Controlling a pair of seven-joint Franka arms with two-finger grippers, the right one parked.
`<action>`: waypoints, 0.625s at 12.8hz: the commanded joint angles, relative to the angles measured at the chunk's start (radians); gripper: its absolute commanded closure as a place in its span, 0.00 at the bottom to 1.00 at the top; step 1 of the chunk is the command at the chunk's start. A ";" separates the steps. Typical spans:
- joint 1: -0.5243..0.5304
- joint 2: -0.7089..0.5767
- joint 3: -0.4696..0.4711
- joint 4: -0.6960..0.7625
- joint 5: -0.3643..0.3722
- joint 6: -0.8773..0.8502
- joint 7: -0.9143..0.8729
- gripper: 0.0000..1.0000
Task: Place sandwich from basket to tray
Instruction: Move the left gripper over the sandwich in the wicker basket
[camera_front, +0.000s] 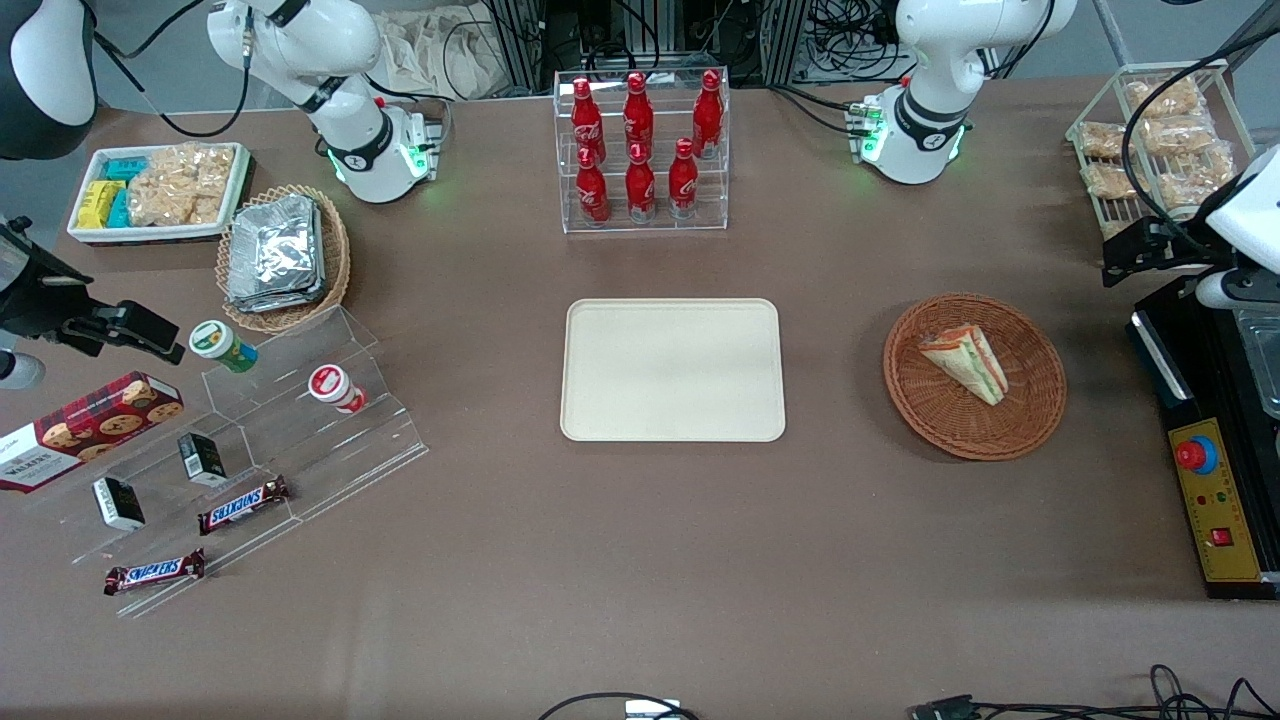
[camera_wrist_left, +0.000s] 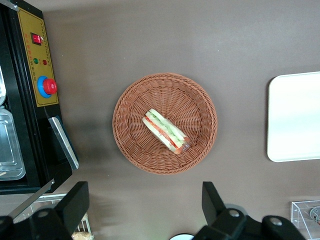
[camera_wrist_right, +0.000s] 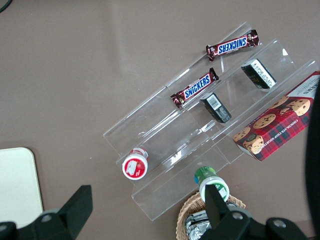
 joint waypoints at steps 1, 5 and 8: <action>-0.010 -0.006 0.009 -0.006 -0.010 -0.012 0.006 0.00; 0.000 0.000 0.013 -0.018 -0.010 -0.001 -0.014 0.00; 0.000 -0.028 0.013 -0.128 -0.009 0.072 -0.140 0.00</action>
